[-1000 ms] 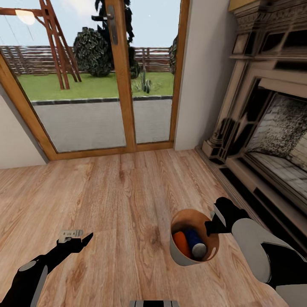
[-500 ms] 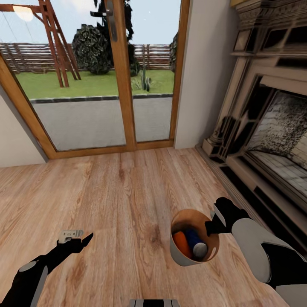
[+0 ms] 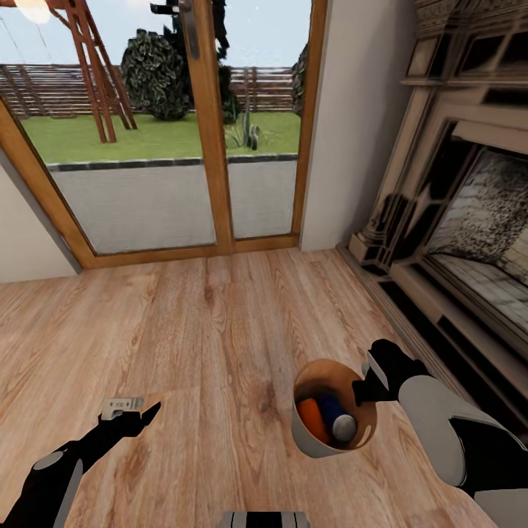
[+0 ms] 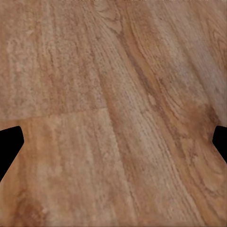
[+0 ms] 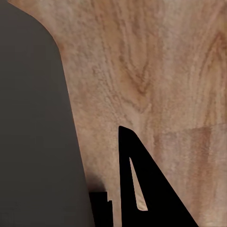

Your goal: Put the three can of soda from the living room inside the tash can in the kitchen.

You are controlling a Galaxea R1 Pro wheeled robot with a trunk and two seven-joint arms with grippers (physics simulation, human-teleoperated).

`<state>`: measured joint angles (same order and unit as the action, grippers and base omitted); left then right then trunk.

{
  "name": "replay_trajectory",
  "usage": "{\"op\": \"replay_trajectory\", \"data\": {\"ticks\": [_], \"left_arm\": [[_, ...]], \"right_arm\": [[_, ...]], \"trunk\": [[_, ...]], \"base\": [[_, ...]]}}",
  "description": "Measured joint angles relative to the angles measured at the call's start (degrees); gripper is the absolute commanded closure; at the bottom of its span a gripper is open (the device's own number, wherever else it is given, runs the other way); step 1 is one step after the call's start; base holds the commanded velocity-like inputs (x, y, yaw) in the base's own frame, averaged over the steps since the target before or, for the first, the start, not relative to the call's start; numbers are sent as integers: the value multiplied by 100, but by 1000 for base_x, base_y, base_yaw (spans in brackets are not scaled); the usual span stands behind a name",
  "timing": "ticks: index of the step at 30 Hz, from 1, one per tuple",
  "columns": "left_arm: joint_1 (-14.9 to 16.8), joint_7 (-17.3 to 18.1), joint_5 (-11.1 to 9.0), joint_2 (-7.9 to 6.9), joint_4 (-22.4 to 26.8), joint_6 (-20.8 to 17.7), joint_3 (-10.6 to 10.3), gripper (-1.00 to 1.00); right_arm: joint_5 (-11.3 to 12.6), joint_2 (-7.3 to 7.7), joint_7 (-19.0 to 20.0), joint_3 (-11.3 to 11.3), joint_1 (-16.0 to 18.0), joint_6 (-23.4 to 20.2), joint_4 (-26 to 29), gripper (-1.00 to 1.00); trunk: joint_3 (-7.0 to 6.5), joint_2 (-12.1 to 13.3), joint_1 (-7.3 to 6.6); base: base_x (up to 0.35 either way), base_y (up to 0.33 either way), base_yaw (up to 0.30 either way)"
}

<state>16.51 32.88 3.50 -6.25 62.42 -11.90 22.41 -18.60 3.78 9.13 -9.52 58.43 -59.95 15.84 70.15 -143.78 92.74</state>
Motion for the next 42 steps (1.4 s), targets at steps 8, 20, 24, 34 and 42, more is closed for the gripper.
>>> {"op": "replay_trajectory", "data": {"ticks": [8, 20, 24, 34, 42], "left_arm": [[1, -1, -2, 1, -1, 3, 0, -100], [-1, 7, 1, 0, -1, 3, 0, -100], [0, 8, 2, 1, -1, 3, 0, -100], [1, 8, 1, 1, -2, 3, 0, -100], [0, 8, 6, 1, -3, 11, 0, -100]], "right_arm": [[-11, 1, 1, 4, -1, 0, -1, 100], [-18, 1, 1, 4, 0, 1, 0, 100], [-15, 1, 1, 4, -1, 1, 0, 100], [-8, 0, 0, 14, 0, 0, 0, 100], [-4, -1, 0, 17, -1, 0, 0, 100]], "trunk": [[44, -3, 5], [44, -3, 5], [66, -4, 8], [133, -8, 15], [199, -12, 24]], "base": [[0, 0, 0], [0, 0, 0], [0, 0, 0], [0, 0, 0], [0, 0, 0]]}}
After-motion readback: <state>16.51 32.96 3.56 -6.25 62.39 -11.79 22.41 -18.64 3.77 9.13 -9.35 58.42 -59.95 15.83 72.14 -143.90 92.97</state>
